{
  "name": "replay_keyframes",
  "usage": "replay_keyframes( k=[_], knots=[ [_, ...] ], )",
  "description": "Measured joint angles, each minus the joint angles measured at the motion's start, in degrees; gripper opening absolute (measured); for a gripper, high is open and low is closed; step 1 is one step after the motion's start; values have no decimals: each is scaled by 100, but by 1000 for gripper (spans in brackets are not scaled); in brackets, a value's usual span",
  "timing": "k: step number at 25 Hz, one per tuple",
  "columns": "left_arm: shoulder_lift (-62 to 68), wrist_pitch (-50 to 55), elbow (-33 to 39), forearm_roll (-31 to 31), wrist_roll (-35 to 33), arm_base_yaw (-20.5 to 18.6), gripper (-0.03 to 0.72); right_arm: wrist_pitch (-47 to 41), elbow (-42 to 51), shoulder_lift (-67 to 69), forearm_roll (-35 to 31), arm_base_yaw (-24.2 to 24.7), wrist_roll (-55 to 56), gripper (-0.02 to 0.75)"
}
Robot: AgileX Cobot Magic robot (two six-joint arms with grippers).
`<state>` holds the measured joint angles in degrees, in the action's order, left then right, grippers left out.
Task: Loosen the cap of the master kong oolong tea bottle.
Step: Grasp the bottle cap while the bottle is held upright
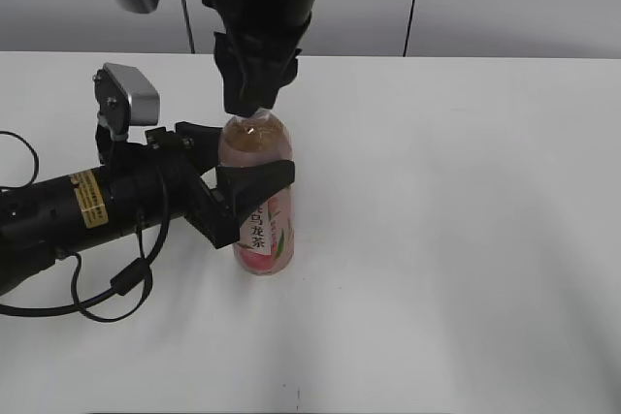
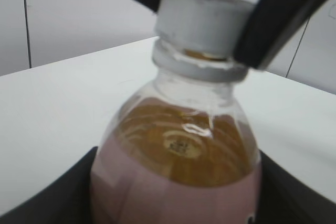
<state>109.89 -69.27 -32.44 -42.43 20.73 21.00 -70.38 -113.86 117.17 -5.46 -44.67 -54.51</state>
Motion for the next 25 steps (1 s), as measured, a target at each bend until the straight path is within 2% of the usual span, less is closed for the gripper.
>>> replay_keyframes(
  k=[15, 25],
  knots=[
    [0, 0, 0, 5, 0, 0, 468, -27, -10, -4, 0, -5, -1433, 281],
    [0, 5, 0, 5, 0, 0, 468, -68, -10, -6, 0, -5, -3420, 281]
  ],
)
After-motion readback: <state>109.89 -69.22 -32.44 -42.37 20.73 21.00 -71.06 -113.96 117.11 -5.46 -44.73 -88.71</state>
